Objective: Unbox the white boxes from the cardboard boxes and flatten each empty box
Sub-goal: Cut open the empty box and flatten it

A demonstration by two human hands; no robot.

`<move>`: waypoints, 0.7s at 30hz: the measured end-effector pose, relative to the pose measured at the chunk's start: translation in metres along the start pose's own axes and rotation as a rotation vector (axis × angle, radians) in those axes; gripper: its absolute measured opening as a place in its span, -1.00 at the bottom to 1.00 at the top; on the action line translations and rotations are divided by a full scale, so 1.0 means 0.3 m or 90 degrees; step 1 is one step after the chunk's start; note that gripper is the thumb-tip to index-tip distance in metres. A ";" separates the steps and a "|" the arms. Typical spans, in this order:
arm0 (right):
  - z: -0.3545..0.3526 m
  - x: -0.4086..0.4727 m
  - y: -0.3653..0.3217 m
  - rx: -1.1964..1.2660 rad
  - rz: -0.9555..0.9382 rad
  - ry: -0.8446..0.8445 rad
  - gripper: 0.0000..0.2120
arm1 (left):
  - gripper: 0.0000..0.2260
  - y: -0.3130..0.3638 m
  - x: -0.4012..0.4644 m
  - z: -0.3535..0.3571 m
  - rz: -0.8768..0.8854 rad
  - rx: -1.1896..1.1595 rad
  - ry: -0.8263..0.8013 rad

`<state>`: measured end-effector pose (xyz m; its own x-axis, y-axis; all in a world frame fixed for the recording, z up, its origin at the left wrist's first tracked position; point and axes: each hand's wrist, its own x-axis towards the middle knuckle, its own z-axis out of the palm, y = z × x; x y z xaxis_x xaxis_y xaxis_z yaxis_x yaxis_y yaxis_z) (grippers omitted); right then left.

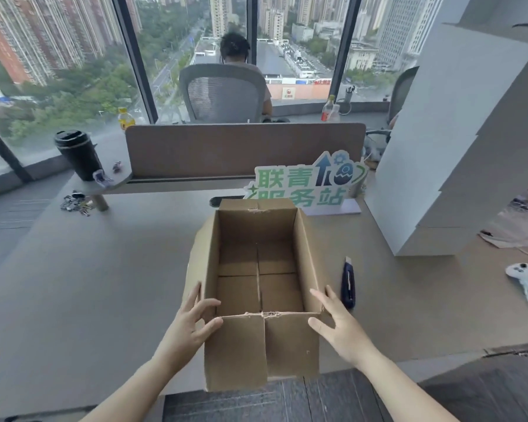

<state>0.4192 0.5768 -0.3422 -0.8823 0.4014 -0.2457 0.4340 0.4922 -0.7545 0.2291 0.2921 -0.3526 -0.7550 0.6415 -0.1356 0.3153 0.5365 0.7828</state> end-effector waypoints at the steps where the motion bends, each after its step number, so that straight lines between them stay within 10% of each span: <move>1: -0.003 0.001 0.002 -0.009 -0.008 0.004 -0.65 | -0.87 -0.012 -0.014 -0.001 0.011 0.000 -0.010; 4: 0.002 0.014 -0.008 -0.040 -0.019 0.020 -0.97 | -0.87 -0.013 -0.024 0.001 0.041 0.032 -0.002; 21: -0.019 0.024 0.016 -0.194 -0.145 -0.005 -0.89 | -0.79 0.017 -0.041 -0.018 0.064 0.145 -0.014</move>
<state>0.4158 0.5865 -0.3441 -0.9635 0.2492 -0.0977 0.2590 0.7760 -0.5751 0.2369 0.2839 -0.3435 -0.7021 0.7076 -0.0792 0.5110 0.5782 0.6360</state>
